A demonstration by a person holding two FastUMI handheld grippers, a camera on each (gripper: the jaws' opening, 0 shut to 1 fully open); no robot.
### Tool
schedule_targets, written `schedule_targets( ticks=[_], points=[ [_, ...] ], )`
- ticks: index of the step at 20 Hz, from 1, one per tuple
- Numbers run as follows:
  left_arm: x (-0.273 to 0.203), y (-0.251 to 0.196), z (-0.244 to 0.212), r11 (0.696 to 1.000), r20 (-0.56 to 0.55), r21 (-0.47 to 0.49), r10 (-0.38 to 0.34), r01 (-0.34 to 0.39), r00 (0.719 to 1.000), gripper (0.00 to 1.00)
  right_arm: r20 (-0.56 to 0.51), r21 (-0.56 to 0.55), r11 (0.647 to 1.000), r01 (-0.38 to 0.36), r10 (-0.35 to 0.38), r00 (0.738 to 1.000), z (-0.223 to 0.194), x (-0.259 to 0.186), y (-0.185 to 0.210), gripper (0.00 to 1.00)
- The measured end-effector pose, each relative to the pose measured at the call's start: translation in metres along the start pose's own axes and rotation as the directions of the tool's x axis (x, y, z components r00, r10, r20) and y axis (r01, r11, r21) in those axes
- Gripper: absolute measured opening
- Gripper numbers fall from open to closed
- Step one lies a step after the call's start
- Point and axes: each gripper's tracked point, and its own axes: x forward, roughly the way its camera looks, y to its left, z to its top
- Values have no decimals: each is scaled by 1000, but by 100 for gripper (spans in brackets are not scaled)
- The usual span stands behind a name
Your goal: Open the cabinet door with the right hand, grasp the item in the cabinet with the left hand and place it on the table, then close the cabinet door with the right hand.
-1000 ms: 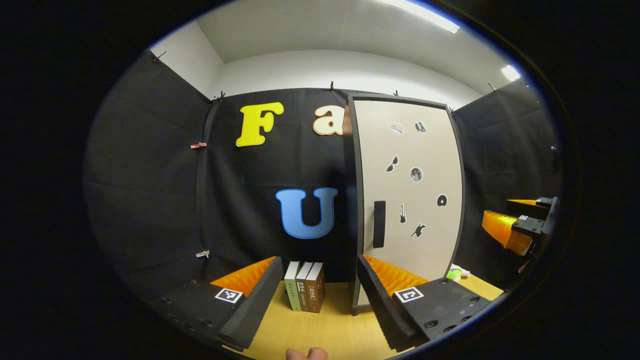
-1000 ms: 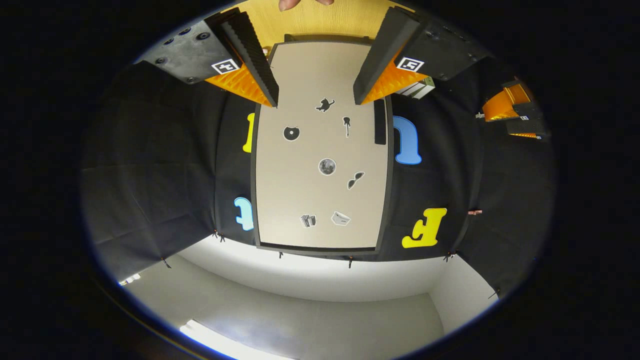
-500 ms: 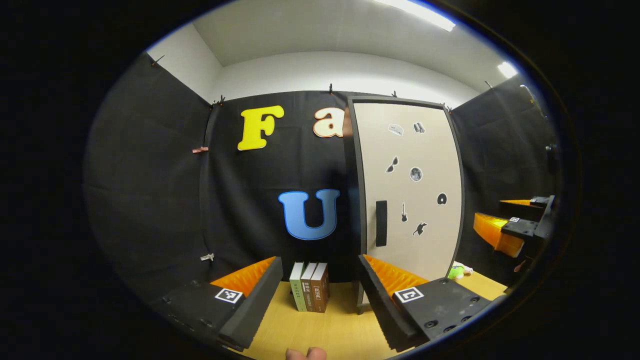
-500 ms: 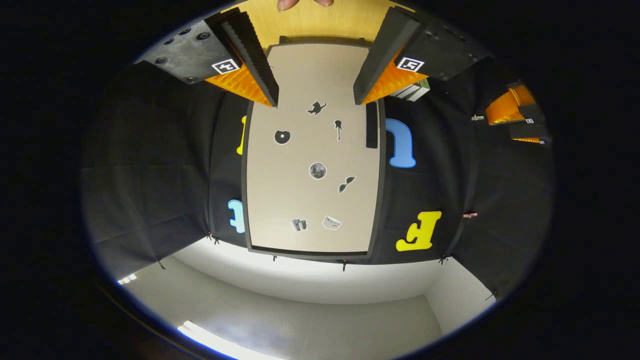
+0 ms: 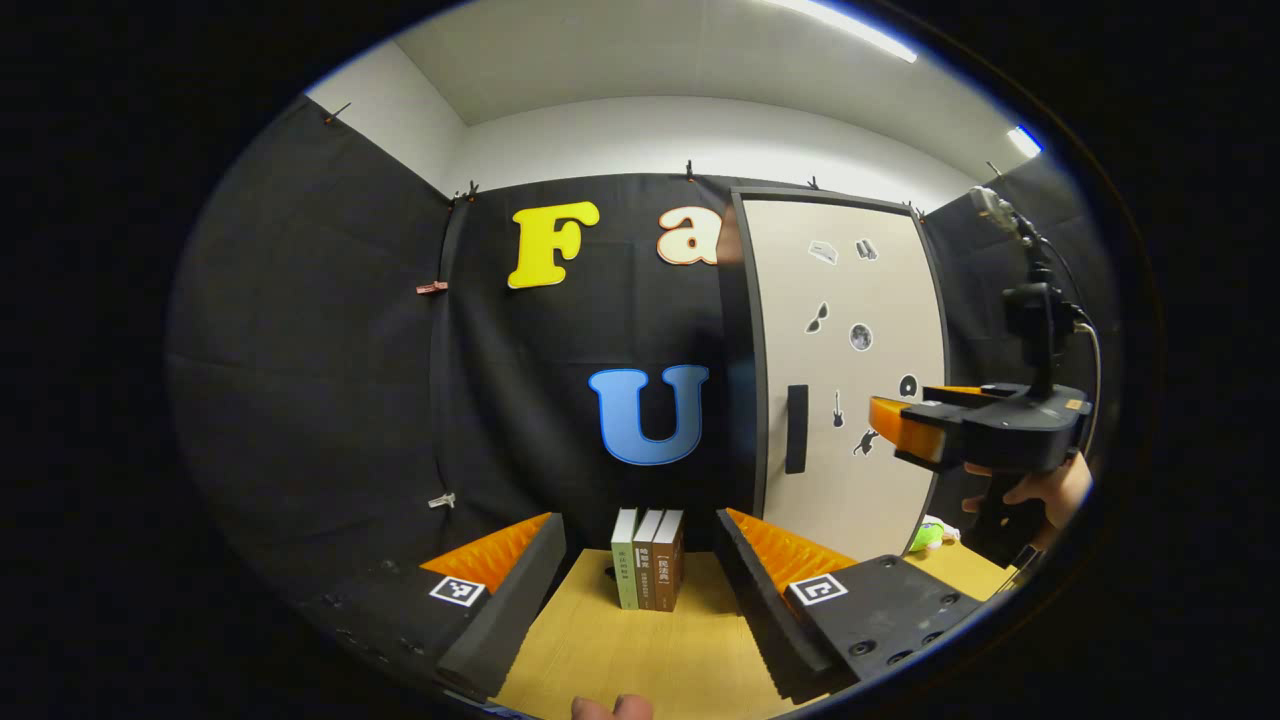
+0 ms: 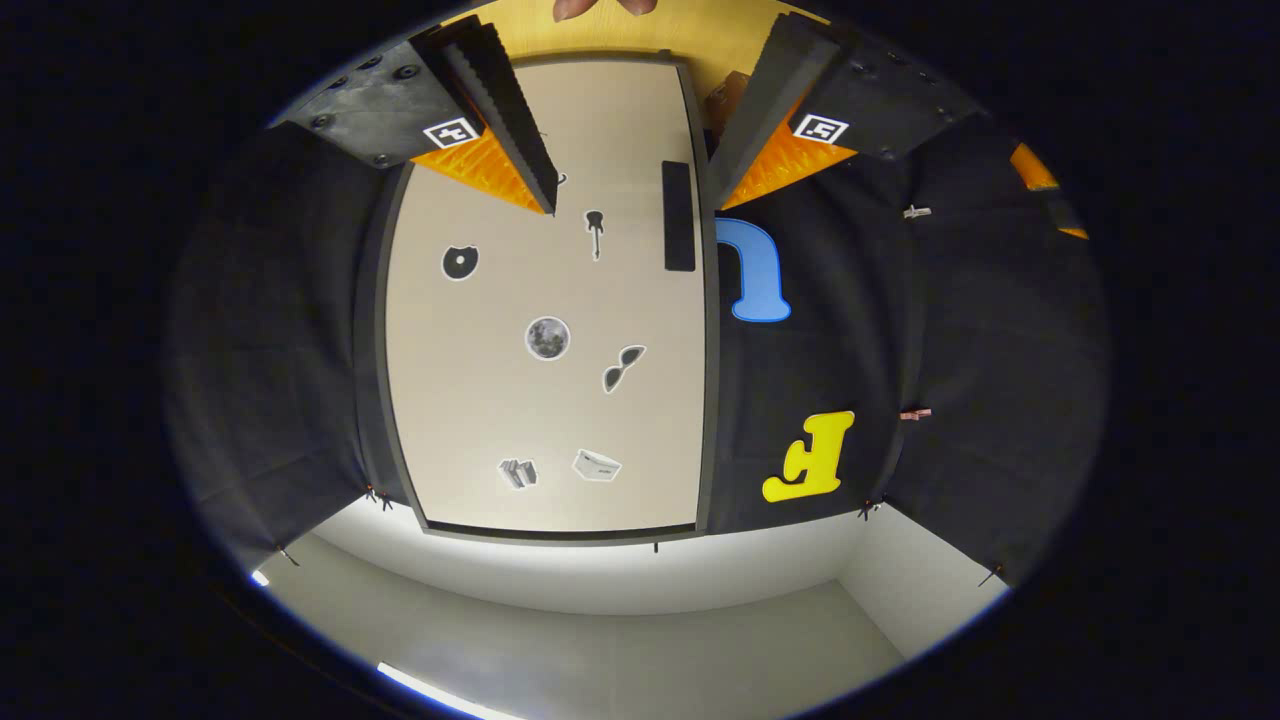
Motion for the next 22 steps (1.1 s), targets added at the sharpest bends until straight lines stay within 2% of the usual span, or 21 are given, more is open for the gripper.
schedule_targets(
  ticks=[10, 15, 16, 18, 19, 20, 21, 22],
  points=[
    [-17, 64, -13, 995, -12, -2, 95, -95, 995, 95, -63, -87, 996, 32, -37, 997, -57, 100, 20, 98],
    [-9, 80, -20, 994, -23, -7, 110, -110, 994, 94, -79, -50, 997, 52, -56, 995, -76, 142, 28, 96],
    [-6, 83, -21, 994, -26, -11, 112, -112, 993, 95, -75, -47, 997, 65, -68, 995, -76, 147, 26, 93],
    [-2, 88, -23, 993, -31, -17, 115, -116, 993, 95, -79, -50, 993, 105, -109, 991, -76, 154, 23, 82],
    [1, 89, -25, 993, -33, -17, 118, -118, 993, 95, -61, -50, 992, 116, -119, 991, -73, 158, 22, 65],
    [3, 91, -26, 993, -34, -15, 121, -121, 992, 95, -52, -54, 991, 126, -128, 990, -71, 158, 22, 59],
    [6, 92, -27, 992, -36, -13, 121, -122, 992, 95, -53, -52, 993, 105, -107, 993, -73, 158, 29, 53],
    [6, 93, -28, 992, -38, -12, 122, -123, 992, 95, -54, -46, 991, 123, -126, 991, -74, 159, 27, 50]
  ],
)
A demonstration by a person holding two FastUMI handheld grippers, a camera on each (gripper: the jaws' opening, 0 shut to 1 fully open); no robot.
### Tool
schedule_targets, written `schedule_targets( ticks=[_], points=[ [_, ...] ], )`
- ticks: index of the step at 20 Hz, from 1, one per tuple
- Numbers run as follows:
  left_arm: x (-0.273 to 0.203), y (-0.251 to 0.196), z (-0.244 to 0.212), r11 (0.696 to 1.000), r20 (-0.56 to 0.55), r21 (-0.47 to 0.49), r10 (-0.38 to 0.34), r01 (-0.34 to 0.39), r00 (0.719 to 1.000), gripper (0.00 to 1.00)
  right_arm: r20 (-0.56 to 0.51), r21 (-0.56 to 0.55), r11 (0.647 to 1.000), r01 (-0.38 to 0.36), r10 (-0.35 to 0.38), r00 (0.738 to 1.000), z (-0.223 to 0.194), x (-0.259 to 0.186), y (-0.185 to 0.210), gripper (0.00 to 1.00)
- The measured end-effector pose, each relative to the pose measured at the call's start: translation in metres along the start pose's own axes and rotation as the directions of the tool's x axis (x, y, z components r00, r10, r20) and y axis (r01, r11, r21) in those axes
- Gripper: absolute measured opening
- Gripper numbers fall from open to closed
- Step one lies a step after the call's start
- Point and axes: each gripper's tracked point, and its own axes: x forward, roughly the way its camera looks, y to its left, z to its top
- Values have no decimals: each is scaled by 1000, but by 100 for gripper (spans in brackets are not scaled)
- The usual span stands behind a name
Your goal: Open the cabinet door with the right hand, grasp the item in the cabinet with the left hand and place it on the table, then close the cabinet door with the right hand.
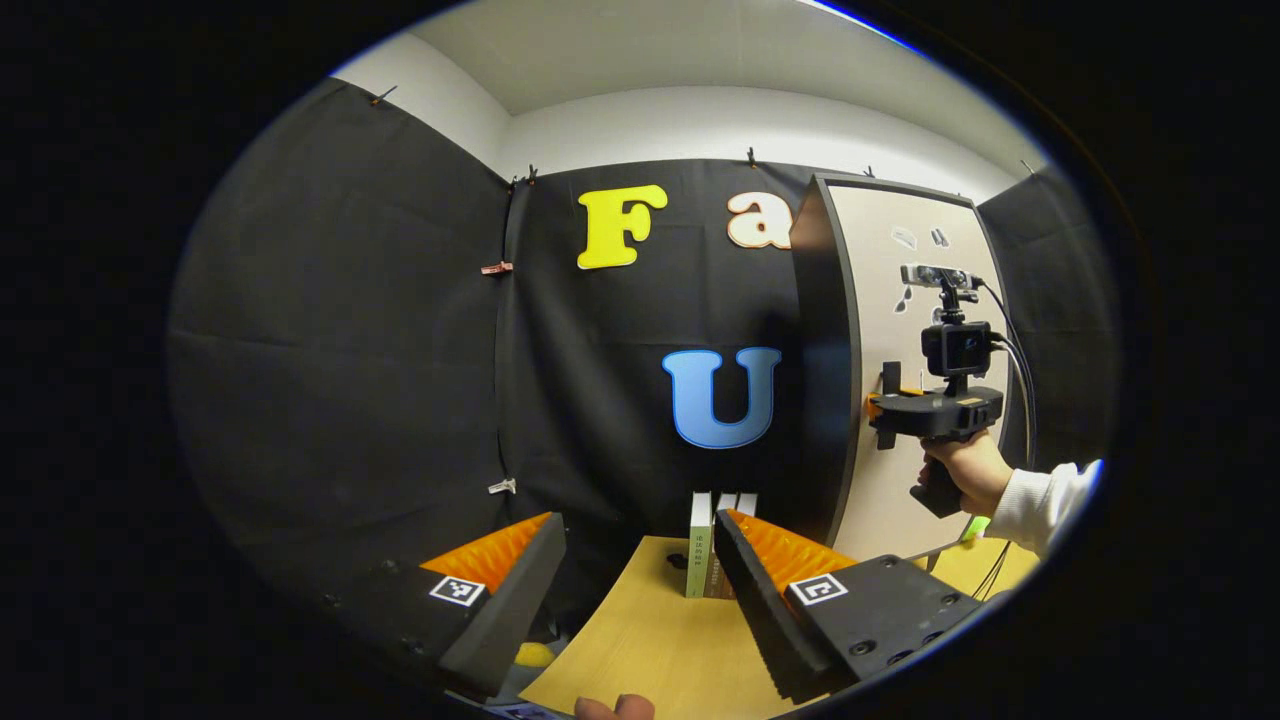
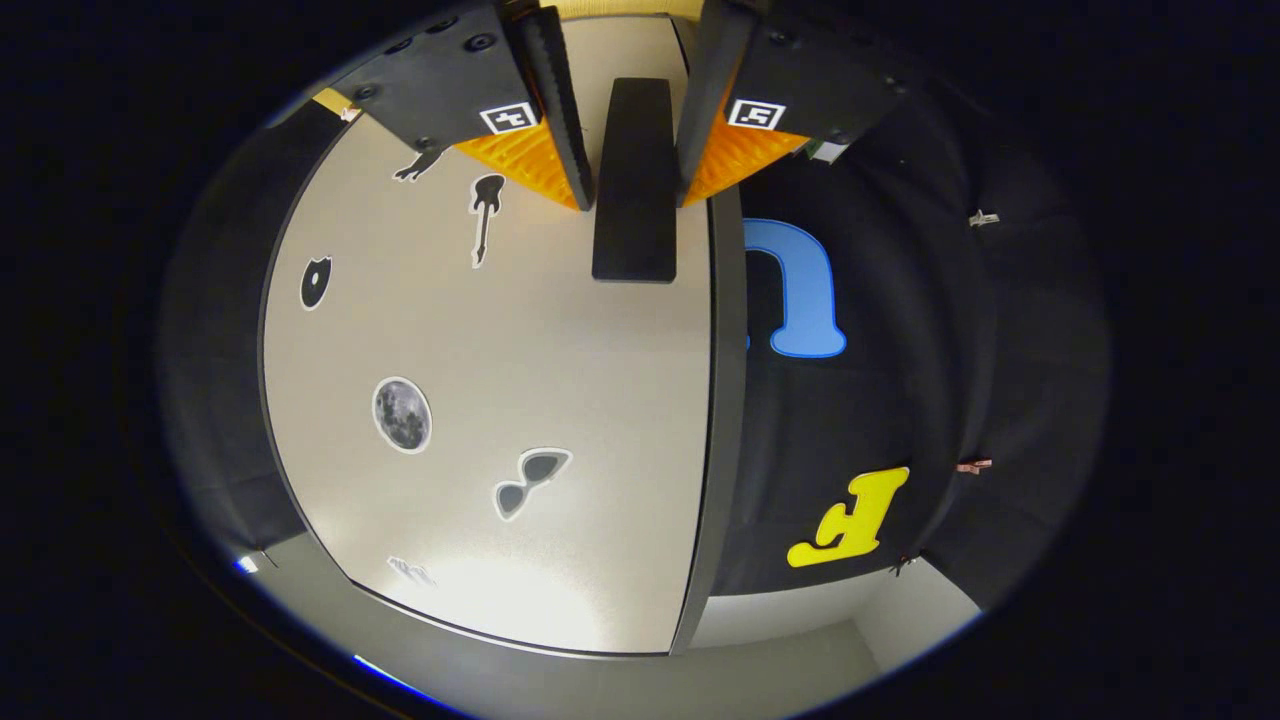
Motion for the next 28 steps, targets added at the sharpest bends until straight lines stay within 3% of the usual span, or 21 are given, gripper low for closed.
schedule_targets(
  ticks=[1, 3, 16, 28],
  points=[
    [1, 0, 0, 1000, -3, -1, 1, -1, 1000, 95, -7, 24, 1000, -16, 16, 1000, 1, -2, 0, 35],
    [0, 0, -1, 1000, -5, -12, -1, 1, 1000, 95, -24, 13, 999, -48, 49, 999, -1, -3, -1, 23],
    [-23, -31, 5, 1000, 8, 4, -28, 28, 1000, 94, -77, 87, 975, -206, 213, 974, 9, -78, -7, 23],
    [-34, -69, 17, 998, 29, 5, -61, 61, 998, 94, -100, 123, 955, -269, 282, 954, 16, -138, -42, 23]
  ],
)
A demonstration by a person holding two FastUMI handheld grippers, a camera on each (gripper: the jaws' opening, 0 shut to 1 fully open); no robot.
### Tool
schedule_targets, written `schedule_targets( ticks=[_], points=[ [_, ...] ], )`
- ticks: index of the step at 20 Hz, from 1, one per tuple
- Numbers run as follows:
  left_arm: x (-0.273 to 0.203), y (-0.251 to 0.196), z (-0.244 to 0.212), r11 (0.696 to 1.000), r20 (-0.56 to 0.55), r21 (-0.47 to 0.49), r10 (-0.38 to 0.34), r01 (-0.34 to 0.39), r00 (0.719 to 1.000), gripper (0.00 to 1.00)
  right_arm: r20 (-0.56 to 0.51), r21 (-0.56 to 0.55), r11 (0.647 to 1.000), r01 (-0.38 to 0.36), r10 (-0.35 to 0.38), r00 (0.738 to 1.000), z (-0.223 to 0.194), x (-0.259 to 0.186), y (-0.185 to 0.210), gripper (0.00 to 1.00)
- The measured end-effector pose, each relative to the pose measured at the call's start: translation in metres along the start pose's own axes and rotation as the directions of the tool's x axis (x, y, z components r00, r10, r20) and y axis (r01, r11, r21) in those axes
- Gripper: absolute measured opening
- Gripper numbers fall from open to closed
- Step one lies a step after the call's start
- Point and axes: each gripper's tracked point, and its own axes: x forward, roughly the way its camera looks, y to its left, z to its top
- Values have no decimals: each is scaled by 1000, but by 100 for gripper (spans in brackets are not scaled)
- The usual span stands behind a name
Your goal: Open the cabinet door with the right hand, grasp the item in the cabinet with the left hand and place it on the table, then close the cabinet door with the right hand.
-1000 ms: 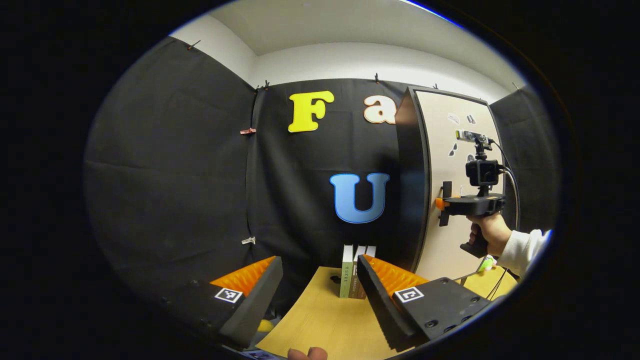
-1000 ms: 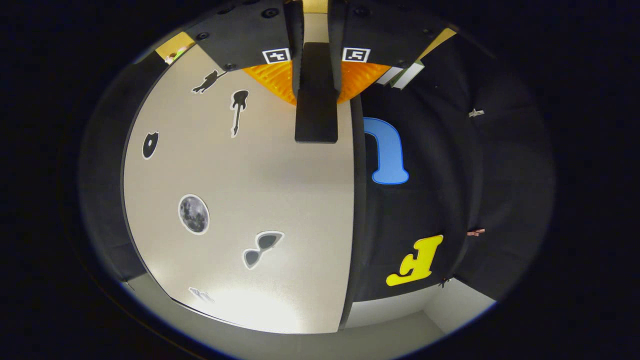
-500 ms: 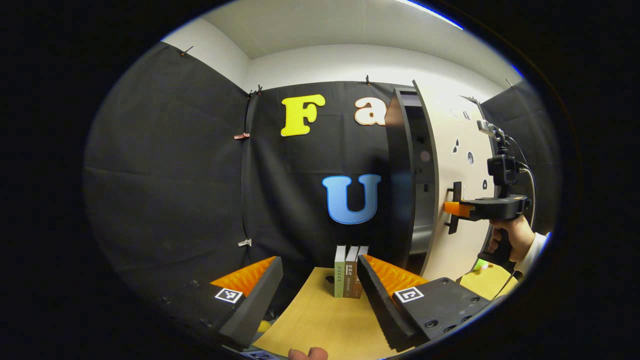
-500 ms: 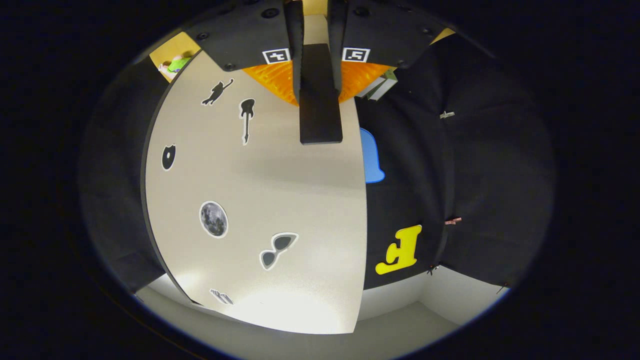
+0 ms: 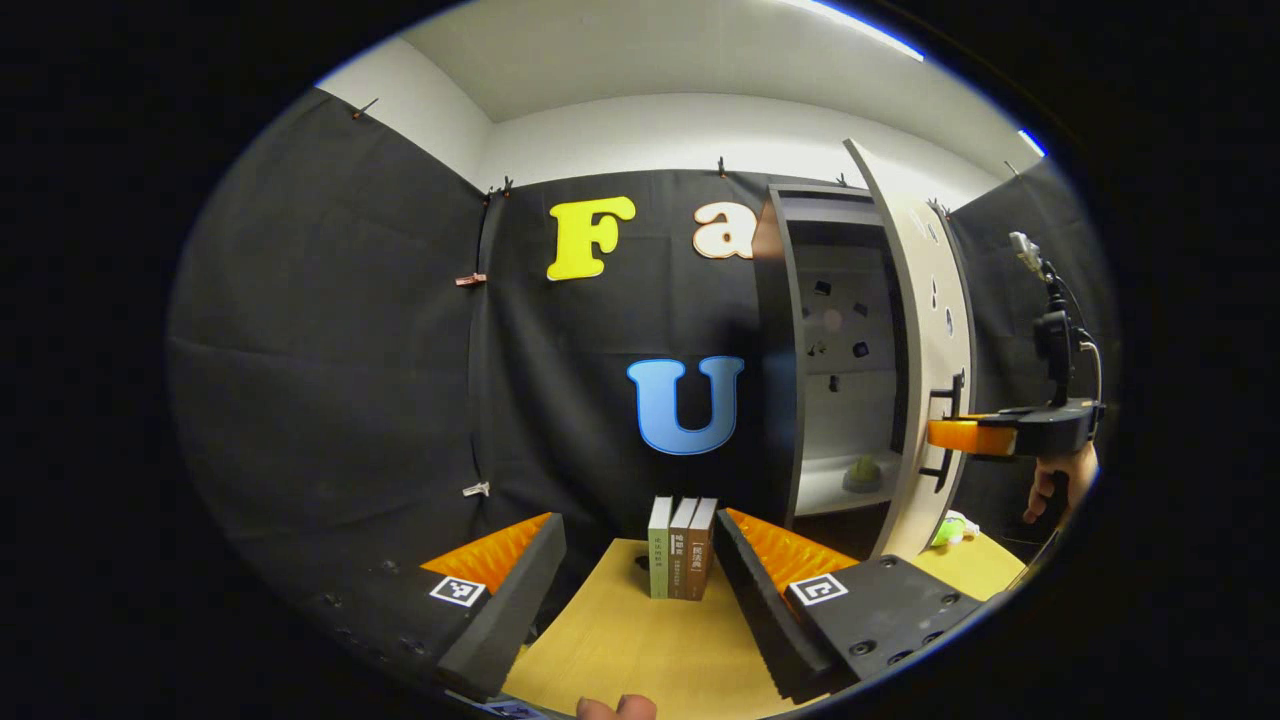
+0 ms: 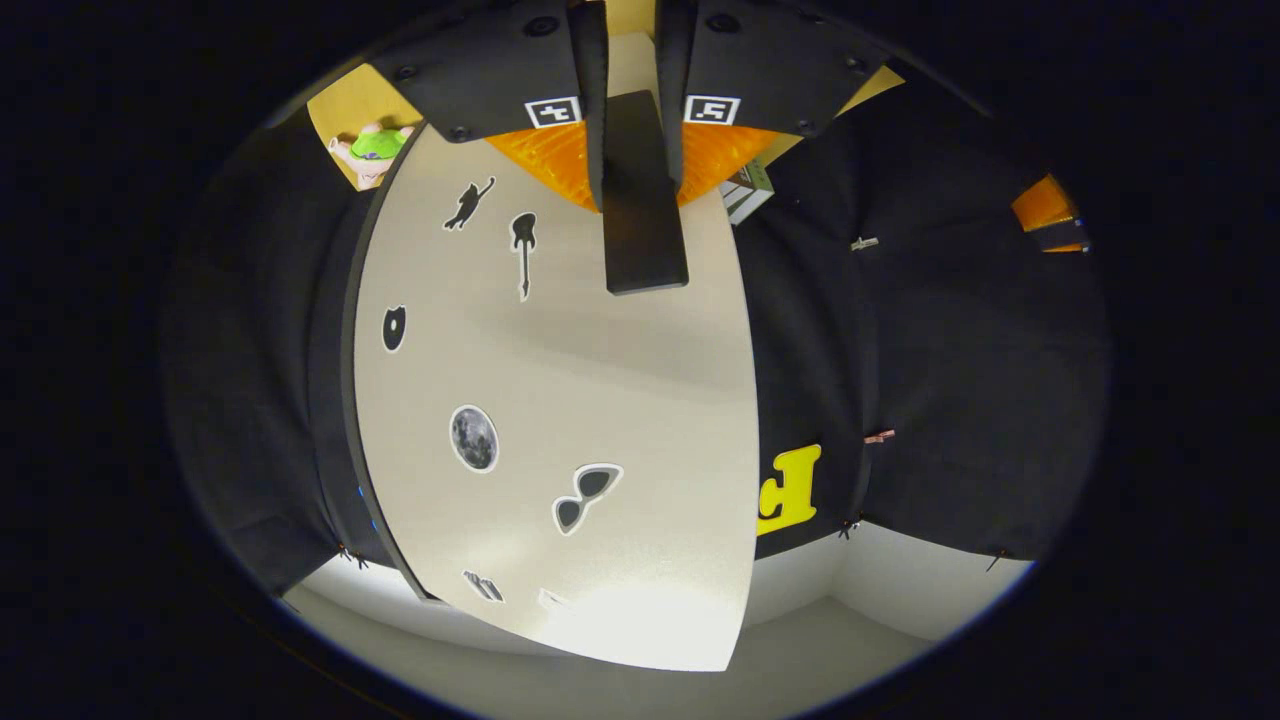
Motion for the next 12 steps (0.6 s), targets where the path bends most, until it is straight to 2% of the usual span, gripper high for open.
schedule_targets(
  ticks=[6, 12],
  points=[
    [9, -18, 6, 999, 11, 3, -47, 47, 999, 94, 15, -6, 999, 38, -38, 999, 2, -25, -18, 22],
    [23, -37, 6, 994, 12, 7, -105, 105, 994, 94, 35, 7, 992, 130, -130, 991, 6, -45, -42, 22]
  ],
)
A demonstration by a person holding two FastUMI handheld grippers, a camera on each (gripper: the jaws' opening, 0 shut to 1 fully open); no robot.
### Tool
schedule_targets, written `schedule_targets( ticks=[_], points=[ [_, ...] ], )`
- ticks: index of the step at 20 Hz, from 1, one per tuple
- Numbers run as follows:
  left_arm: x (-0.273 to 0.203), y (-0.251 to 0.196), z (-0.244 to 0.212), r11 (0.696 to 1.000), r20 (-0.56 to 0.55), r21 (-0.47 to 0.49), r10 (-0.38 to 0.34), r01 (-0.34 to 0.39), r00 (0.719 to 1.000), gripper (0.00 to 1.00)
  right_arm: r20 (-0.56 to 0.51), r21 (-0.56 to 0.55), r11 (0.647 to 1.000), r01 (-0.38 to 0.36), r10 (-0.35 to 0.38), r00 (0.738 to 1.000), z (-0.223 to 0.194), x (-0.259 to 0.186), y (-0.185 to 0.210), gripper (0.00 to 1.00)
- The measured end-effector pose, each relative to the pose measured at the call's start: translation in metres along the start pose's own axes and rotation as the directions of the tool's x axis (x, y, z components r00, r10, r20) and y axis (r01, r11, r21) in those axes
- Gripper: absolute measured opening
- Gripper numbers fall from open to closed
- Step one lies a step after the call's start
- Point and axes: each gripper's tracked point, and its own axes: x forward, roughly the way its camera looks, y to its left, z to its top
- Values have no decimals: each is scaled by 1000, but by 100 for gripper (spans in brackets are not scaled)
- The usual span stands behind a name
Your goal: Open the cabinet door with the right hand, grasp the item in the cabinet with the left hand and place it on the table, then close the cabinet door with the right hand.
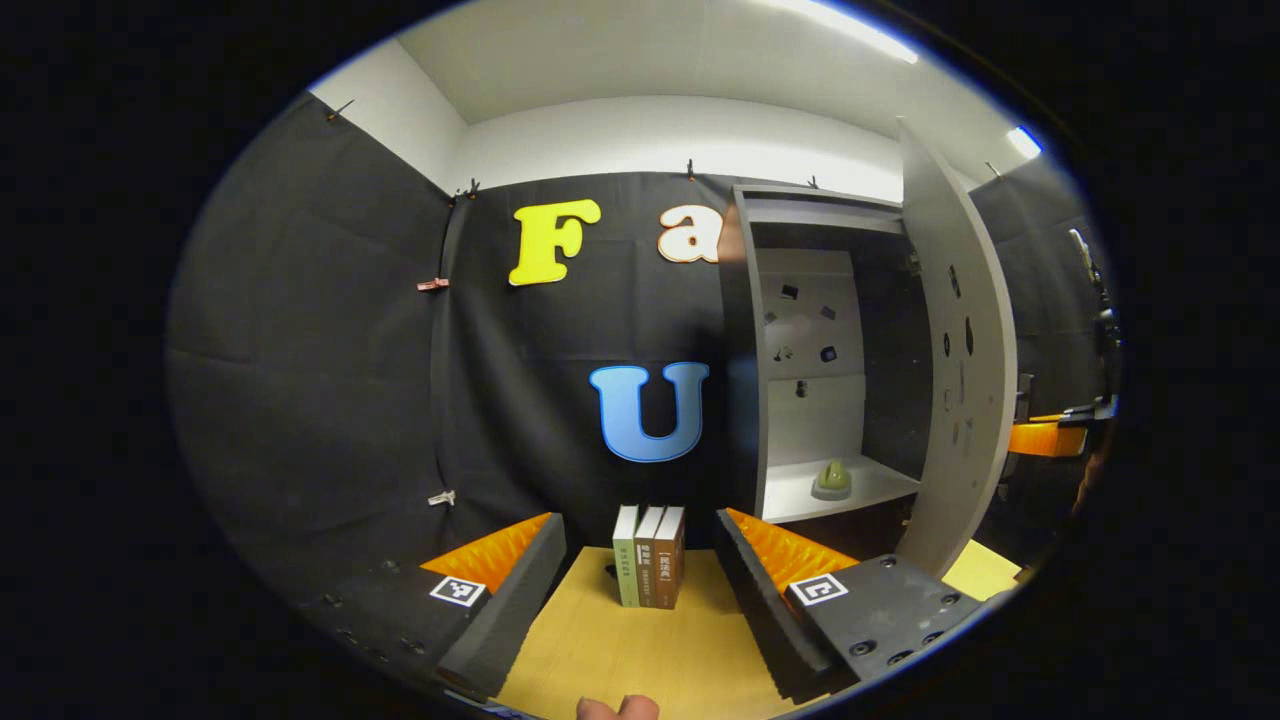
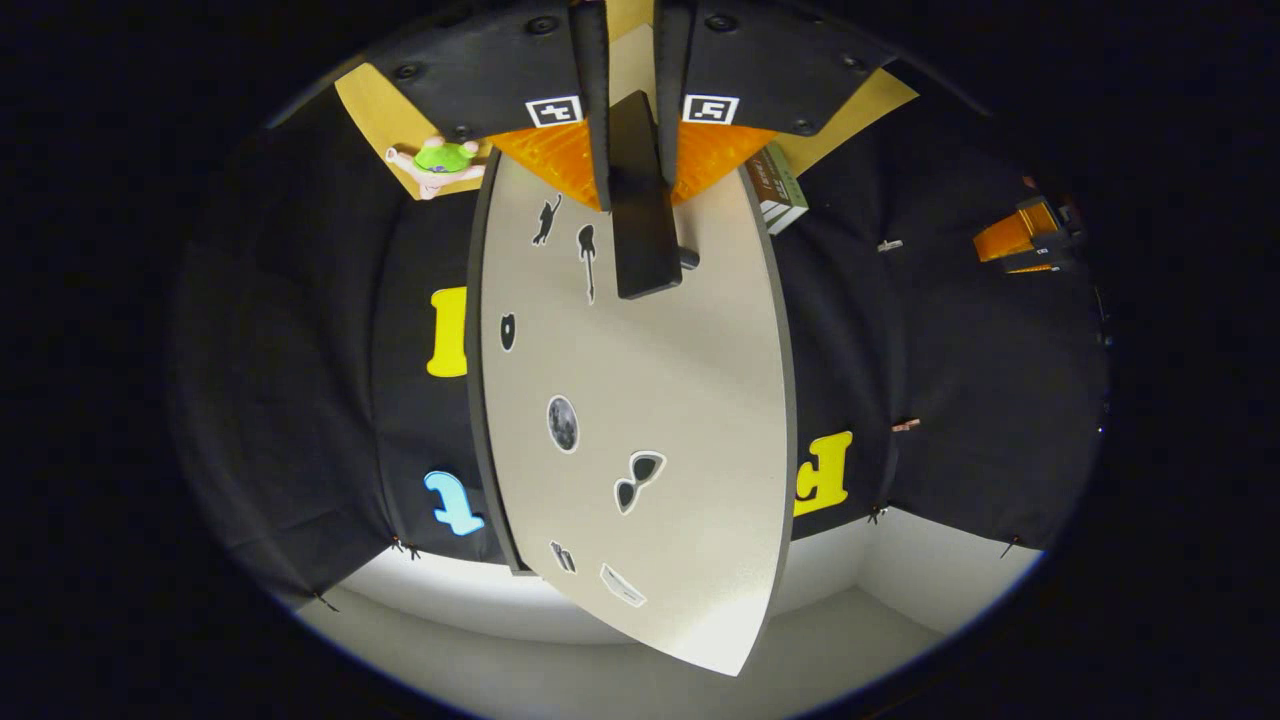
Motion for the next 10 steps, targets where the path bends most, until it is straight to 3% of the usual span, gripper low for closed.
schedule_targets(
  ticks=[6, 10],
  points=[
    [12, -21, 4, 999, 8, -7, -54, 54, 999, 94, 10, 39, 995, 97, -98, 995, 3, -12, -31, 21],
    [15, -33, 7, 997, 12, -10, -77, 77, 997, 94, 37, 49, 979, 199, -201, 979, 8, -21, -55, 20]
  ],
)
